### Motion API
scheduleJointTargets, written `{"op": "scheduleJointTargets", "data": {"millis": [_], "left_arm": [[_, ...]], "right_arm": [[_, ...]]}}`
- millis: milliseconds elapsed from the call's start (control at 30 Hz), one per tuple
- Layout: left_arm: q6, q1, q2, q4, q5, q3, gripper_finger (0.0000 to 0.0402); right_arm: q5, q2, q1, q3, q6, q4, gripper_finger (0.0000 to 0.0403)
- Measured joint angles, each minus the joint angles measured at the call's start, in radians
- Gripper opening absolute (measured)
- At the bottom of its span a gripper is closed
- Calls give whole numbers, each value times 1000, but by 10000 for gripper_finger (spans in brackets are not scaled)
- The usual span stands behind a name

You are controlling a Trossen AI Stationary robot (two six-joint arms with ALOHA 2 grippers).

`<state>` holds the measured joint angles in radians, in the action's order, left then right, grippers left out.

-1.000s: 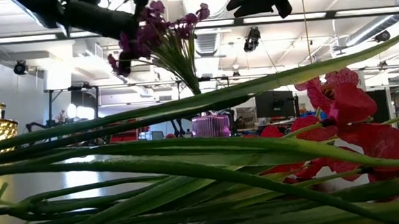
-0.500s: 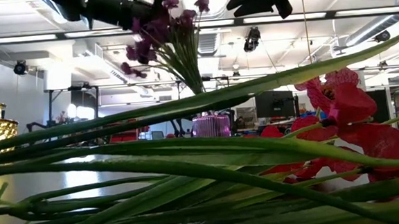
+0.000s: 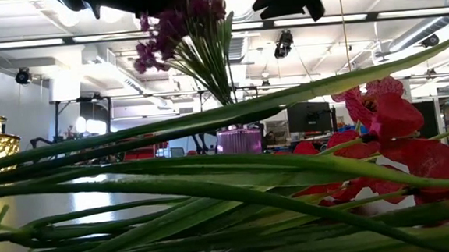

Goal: Sort flowers into vase by color
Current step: Put the left red tulip into the violet flower vase

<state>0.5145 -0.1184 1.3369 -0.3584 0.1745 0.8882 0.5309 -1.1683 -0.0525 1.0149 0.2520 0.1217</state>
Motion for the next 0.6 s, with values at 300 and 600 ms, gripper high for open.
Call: {"op": "scheduleJointTargets", "data": {"millis": [300, 600], "left_arm": [[-80, 26, 0, 0, -1, 0, 0], [-84, 25, 0, 0, -9, 0, 0]], "right_arm": [[-167, -84, -2, 0, -98, -130, 126], [-219, -200, -2, -2, -79, -124, 100]]}}
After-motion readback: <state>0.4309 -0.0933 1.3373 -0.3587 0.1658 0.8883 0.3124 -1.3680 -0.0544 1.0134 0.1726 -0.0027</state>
